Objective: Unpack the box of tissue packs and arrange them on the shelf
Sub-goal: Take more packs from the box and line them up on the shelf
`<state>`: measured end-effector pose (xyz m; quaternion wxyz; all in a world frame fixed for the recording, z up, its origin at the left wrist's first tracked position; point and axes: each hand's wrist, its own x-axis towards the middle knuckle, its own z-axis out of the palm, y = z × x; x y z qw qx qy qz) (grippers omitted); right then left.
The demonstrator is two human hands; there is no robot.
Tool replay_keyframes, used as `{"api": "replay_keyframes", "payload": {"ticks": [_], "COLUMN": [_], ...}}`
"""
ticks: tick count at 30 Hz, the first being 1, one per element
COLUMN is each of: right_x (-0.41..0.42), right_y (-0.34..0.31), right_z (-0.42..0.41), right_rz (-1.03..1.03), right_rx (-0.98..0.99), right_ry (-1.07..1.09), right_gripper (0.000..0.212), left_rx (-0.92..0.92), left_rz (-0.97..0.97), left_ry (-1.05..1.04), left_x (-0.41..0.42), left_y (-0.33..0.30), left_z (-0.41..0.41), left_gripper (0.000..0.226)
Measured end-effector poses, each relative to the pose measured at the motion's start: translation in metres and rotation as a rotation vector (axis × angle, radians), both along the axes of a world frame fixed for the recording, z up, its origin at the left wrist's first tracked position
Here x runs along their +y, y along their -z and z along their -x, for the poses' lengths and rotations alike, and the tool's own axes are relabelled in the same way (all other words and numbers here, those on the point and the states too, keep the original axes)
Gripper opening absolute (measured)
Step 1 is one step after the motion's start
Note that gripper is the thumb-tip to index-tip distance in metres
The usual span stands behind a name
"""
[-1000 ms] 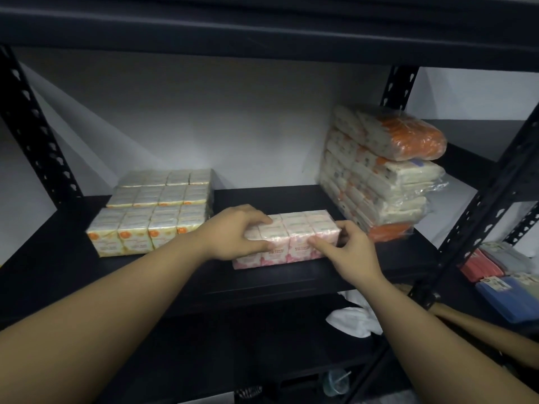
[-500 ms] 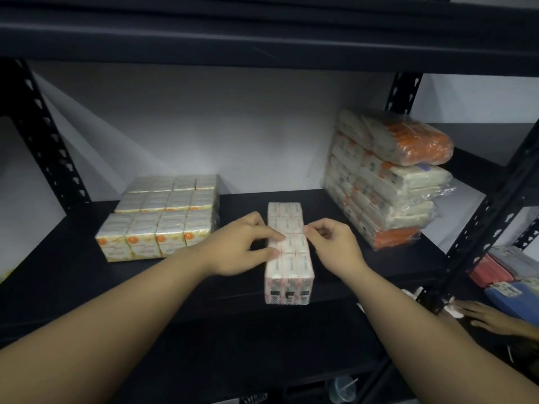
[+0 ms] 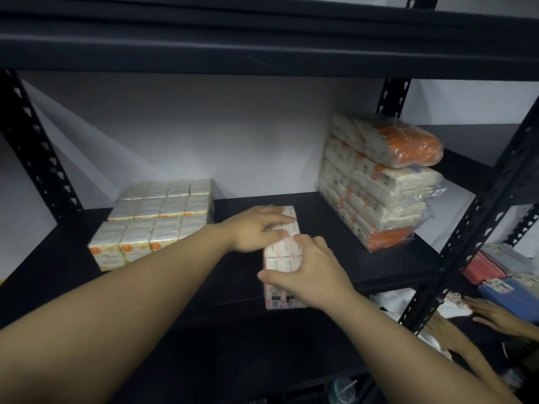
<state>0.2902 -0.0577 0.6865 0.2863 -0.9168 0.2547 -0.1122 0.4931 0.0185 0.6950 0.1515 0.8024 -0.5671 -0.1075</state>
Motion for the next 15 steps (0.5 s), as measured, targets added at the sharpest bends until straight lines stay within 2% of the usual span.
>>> {"api": "replay_keyframes", "payload": {"ticks": [3, 6, 8, 11, 15], "right_x": [-0.022, -0.049, -0.066, -0.087, -0.103], "right_y": [-0.006, -0.011, -0.015, -0.016, -0.005], "right_z": [0.008, 0.013, 0.015, 0.012, -0.003], "right_rz": [0.015, 0.024, 0.010, 0.017, 0.064], "right_rx": [0.021, 0.044, 0.010, -0.038, -0.068], "right_ry": [0.015, 0.057, 0.081, 0.103, 0.133], "right_gripper": [0.099, 0.107, 0.096, 0.076, 0.061], "left_rx": [-0.041, -0.112, -0.171, -0.259, -0.264], "left_rz": [0.059, 0.074, 0.071, 0.041, 0.042], "left_ry": [-0.053, -0.099, -0.110, -0.107, -0.100], "left_x": [0.013, 0.029, 0.038, 0.047, 0.057], "left_y": [0.008, 0.008, 0.006, 0.004, 0.005], "left_z": [-0.004, -0.004, -0.004, -0.002, 0.003], "left_gripper": [0.053, 0.069, 0.074, 0.063, 0.067]}}
